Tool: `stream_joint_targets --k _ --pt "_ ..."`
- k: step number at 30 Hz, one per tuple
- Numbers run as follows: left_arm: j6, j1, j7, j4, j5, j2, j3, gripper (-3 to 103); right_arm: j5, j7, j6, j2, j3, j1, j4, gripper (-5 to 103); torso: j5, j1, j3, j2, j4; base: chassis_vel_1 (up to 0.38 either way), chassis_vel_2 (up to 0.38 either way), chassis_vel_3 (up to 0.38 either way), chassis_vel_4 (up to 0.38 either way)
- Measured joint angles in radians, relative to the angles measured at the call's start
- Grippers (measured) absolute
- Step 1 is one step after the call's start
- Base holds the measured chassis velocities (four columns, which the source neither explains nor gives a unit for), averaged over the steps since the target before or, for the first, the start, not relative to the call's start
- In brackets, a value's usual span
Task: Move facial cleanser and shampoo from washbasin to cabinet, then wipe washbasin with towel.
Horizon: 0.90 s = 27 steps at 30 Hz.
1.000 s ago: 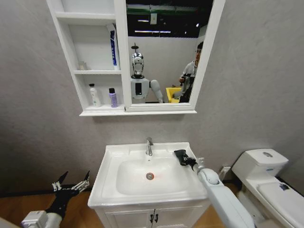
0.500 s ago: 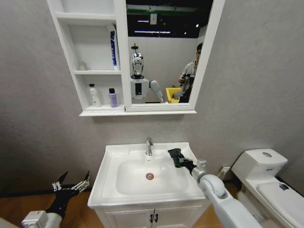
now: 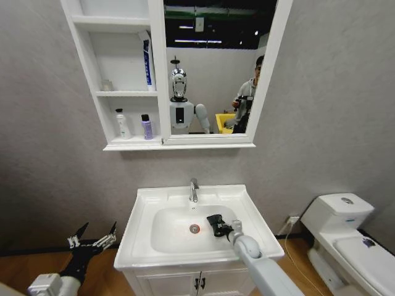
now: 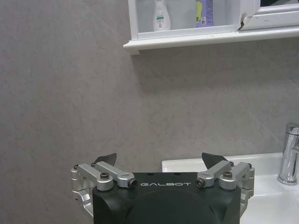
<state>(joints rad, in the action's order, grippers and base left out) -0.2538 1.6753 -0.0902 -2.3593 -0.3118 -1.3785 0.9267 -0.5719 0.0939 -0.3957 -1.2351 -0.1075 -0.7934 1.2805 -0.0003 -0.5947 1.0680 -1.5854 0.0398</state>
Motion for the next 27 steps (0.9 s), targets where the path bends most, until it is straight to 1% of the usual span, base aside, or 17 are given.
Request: stream_joint_targets --k 1,2,5,6,9,13,14,18,20,21,23,24,26,27 --pt "0.0 0.0 0.0 0.0 0.0 0.0 0.0 100 0.0 -0.005 0.002 -0.013 0.007 0.012 -0.023 2 0.0001 0.0 0.0 0.0 0.0004 0.0 0.0 0.0 0.0" --pt "0.0 0.0 0.0 0.0 0.0 0.0 0.0 100 0.0 -0.005 0.002 -0.013 0.007 0.012 -0.023 2 0.0001 0.0 0.0 0.0 0.0004 0.0 0.0 0.0 0.0" --pt "0.0 0.0 0.0 0.0 0.0 0.0 0.0 100 0.001 -0.015 0.009 -0.052 0.028 0.051 -0.088 2 -0.0001 0.0 0.0 0.0 0.0005 0.0 0.0 0.0 0.0" --pt "0.0 0.0 0.0 0.0 0.0 0.0 0.0 100 0.001 -0.015 0.009 -0.052 0.028 0.051 -0.088 2 -0.0001 0.0 0.0 0.0 0.0005 0.0 0.0 0.0 0.0" --pt "0.0 0.0 0.0 0.0 0.0 0.0 0.0 100 0.0 -0.021 0.013 -0.087 0.048 0.08 -0.139 2 0.0 0.0 0.0 0.0 0.0003 0.0 0.0 0.0 0.0" --pt "0.0 0.0 0.0 0.0 0.0 0.0 0.0 100 -0.001 -0.021 0.014 -0.108 0.059 0.093 -0.164 2 0.0 0.0 0.0 0.0 0.0005 0.0 0.0 0.0 0.0" --pt "0.0 0.0 0.0 0.0 0.0 0.0 0.0 100 -0.003 -0.022 0.014 -0.129 0.07 0.102 -0.177 2 0.0001 0.0 0.0 0.0 0.0003 0.0 0.0 0.0 0.0" --pt "0.0 0.0 0.0 0.0 0.0 0.0 0.0 100 -0.004 -0.021 0.014 -0.156 0.088 0.111 -0.191 2 0.0 0.0 0.0 0.0 0.0004 0.0 0.0 0.0 0.0" --pt "0.0 0.0 0.0 0.0 0.0 0.0 0.0 100 0.01 -0.022 0.021 -0.201 0.117 0.121 -0.216 2 0.0002 0.0 0.0 0.0 0.0001 0.0 0.0 0.0 0.0" --pt "0.0 0.0 0.0 0.0 0.0 0.0 0.0 100 0.01 -0.022 0.021 -0.201 0.117 0.121 -0.216 2 0.0002 0.0 0.0 0.0 0.0001 0.0 0.0 0.0 0.0" --pt "0.0 0.0 0.0 0.0 0.0 0.0 0.0 100 0.018 -0.023 0.032 -0.233 0.122 0.123 -0.221 2 0.0003 0.0 0.0 0.0 0.0001 0.0 0.0 0.0 0.0" --pt "0.0 0.0 0.0 0.0 0.0 0.0 0.0 100 0.021 -0.022 0.033 -0.235 0.12 0.122 -0.214 2 0.0006 0.0 0.0 0.0 -0.0006 0.0 0.0 0.0 0.0" --pt "0.0 0.0 0.0 0.0 0.0 0.0 0.0 100 0.028 -0.023 0.033 -0.233 0.115 0.121 -0.209 2 0.0006 0.0 0.0 0.0 -0.0006 0.0 0.0 0.0 0.0" --pt "0.0 0.0 0.0 0.0 0.0 0.0 0.0 100 0.054 -0.023 0.034 -0.22 0.1 0.121 -0.206 2 0.0006 0.0 0.0 0.0 -0.0007 0.0 0.0 0.0 0.0"
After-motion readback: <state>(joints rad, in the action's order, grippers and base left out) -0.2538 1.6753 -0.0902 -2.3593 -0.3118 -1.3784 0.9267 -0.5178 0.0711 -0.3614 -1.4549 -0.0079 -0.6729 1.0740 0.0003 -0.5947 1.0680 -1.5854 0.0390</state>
